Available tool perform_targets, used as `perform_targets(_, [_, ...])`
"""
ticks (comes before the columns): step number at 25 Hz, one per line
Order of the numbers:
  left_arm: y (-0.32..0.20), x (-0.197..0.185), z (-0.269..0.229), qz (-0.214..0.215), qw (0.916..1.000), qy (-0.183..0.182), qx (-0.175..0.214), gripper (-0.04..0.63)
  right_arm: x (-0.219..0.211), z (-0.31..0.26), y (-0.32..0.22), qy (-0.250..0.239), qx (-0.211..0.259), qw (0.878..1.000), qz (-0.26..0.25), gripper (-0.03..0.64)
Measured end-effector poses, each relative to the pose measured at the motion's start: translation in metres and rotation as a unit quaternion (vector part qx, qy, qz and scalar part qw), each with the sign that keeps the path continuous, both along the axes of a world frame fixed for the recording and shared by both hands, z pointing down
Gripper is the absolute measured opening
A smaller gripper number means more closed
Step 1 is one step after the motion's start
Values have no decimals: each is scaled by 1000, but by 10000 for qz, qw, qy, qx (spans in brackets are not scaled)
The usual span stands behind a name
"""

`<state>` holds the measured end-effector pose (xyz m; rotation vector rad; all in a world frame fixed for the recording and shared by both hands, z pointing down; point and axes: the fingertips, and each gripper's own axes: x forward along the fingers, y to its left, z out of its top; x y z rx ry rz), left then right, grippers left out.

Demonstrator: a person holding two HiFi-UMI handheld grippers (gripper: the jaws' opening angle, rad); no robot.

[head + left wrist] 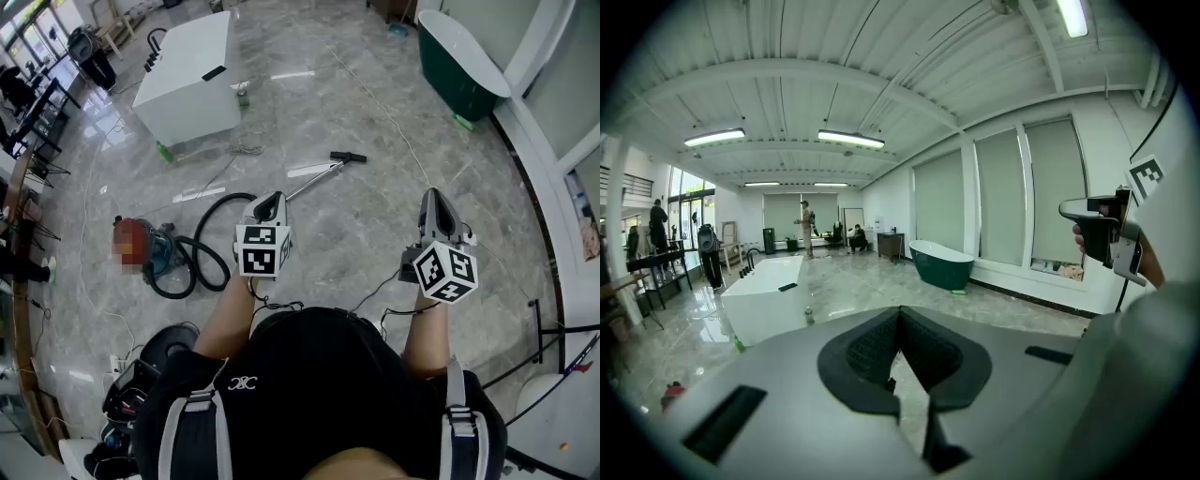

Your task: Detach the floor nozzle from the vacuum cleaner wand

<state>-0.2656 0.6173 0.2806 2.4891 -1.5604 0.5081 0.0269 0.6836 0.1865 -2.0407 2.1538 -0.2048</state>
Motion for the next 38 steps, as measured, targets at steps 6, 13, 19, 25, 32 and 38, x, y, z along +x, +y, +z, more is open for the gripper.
perform_targets(6, [11, 31, -4, -35, 10000, -20, 28, 5, 29, 5, 11, -35, -60, 10000, -53, 14])
perform_targets(13, [15, 67, 6, -9, 10000, 58, -61, 5, 56, 16, 18, -23, -163, 9998, -144, 14])
perform_targets(19, [-1, 96, 7, 139, 9999, 0, -80, 5, 75, 39, -9, -85, -357, 9993, -43, 14])
perform_targets(25, [-54, 105, 12, 164, 9997, 167, -46, 5, 79, 68, -69, 149, -429, 9984, 329, 14])
perform_targets(32, [-168, 108, 12, 319, 9992, 249, 10, 5, 71, 71, -179, 213, -439, 9979, 418, 14])
perform_targets(38, [-284, 81, 8, 383, 9990, 196, -94, 5, 36, 64, -289, 104, -539, 9980, 318, 14])
